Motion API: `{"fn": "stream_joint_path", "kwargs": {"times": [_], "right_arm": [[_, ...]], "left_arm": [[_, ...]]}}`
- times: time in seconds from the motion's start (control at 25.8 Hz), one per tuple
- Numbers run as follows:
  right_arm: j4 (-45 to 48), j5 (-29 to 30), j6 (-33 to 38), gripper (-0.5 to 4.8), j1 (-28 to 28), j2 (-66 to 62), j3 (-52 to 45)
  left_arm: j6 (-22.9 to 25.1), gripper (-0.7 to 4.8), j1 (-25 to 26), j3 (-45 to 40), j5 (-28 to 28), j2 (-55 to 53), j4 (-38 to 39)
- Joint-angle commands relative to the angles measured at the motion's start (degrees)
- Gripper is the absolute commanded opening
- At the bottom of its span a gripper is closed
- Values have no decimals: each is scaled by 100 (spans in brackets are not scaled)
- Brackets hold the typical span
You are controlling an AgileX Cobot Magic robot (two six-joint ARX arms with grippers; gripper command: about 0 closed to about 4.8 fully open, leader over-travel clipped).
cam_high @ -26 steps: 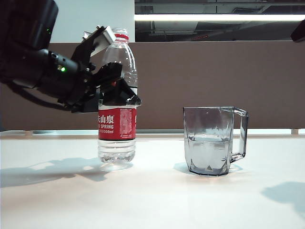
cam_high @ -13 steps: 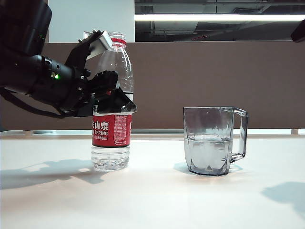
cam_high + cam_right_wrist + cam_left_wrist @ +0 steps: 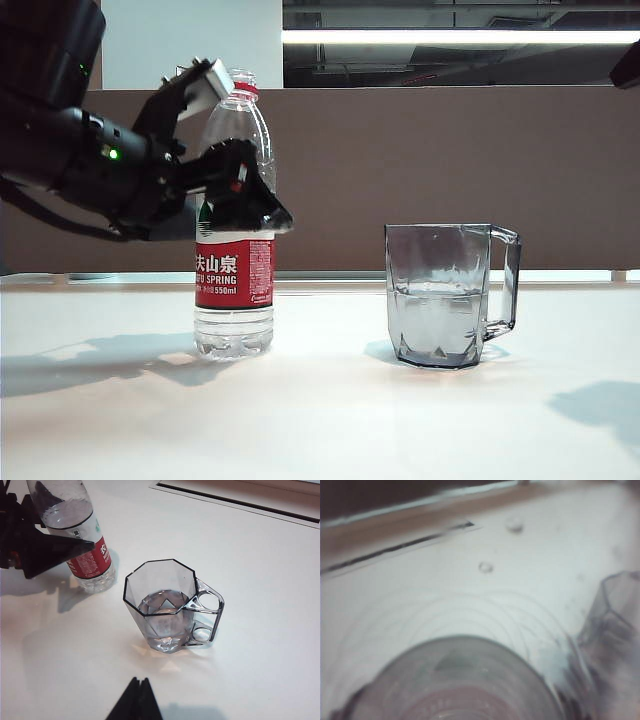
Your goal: Pick up the mineral water bottle with the left hand on the table and pour water into the mug until it's half full.
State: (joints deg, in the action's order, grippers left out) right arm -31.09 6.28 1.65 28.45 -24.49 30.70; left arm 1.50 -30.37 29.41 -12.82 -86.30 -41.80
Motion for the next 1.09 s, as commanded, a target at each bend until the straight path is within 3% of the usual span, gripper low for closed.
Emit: {"fn": "stream_joint_path", "kwargs": {"times": [0.04,0.66,0.74,0.81,0.85,1.09], "right_arm": [[90,26,-24,-5,2,2,22],[87,22,-24,-5,2,4,22],[90,17,-24,-5,2,4,22],[87,7,-24,-5,2,4,22],[90,7,-24,-5,2,4,22],[90,4,-24,-4,0,4,22]], "left_arm": [[59,479,-7,22,22,256,365],[446,475,-9,22,278,2087,3550],[404,383,-9,24,278,2280,3816],[404,214,-9,24,278,2511,4098],[404,14,-11,24,275,2761,4345],[-114,-6,-13,24,363,3692,4857]]}}
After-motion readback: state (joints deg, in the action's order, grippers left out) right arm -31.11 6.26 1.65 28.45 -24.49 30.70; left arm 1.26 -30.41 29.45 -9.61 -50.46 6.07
